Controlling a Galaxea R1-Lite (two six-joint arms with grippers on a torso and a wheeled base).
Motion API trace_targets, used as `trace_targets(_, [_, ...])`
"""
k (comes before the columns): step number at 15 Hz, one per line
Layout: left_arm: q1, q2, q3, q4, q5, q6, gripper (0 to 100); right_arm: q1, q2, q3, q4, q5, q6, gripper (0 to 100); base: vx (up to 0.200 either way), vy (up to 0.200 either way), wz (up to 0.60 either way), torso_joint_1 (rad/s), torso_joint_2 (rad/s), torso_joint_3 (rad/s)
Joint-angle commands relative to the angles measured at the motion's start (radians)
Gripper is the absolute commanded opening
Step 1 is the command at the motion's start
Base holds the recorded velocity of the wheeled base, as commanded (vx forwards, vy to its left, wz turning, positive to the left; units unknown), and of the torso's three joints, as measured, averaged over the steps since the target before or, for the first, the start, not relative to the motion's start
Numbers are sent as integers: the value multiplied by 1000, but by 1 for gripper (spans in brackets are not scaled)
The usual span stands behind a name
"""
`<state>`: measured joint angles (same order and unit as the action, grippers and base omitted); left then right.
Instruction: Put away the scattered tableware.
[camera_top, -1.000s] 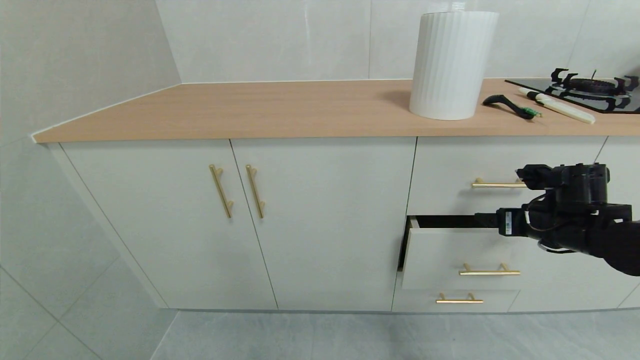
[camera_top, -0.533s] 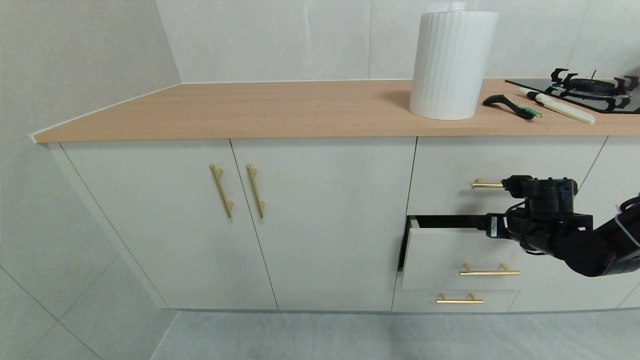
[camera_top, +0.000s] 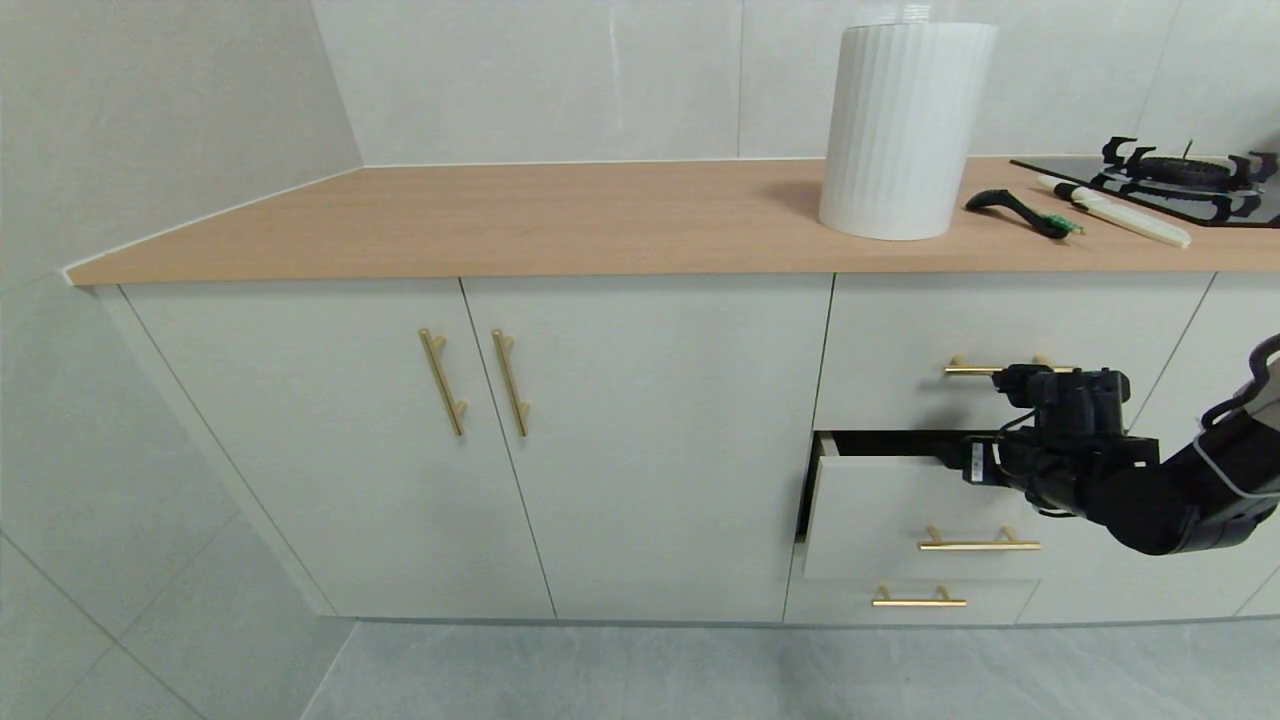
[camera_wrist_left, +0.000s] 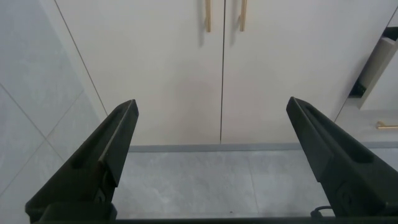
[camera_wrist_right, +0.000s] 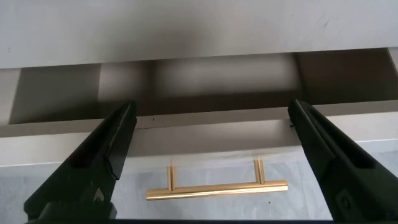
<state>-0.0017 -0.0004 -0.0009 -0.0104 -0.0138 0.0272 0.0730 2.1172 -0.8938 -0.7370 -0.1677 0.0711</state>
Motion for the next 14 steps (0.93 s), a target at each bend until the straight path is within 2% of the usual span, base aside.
trace_targets(1, [0,0,-1,0,0,0,100,-1,-2,4,5,0,-1,100,0,0,0,0,0,0])
trace_targets(8, [0,0,-1,0,0,0,100,-15,-51,18,67,4,-7,100,0,0,0,0,0,0])
trace_targets(14, [0,0,-1,0,0,0,100,-25,-102,46,165,11,-89,100,0,0,0,0,0,0])
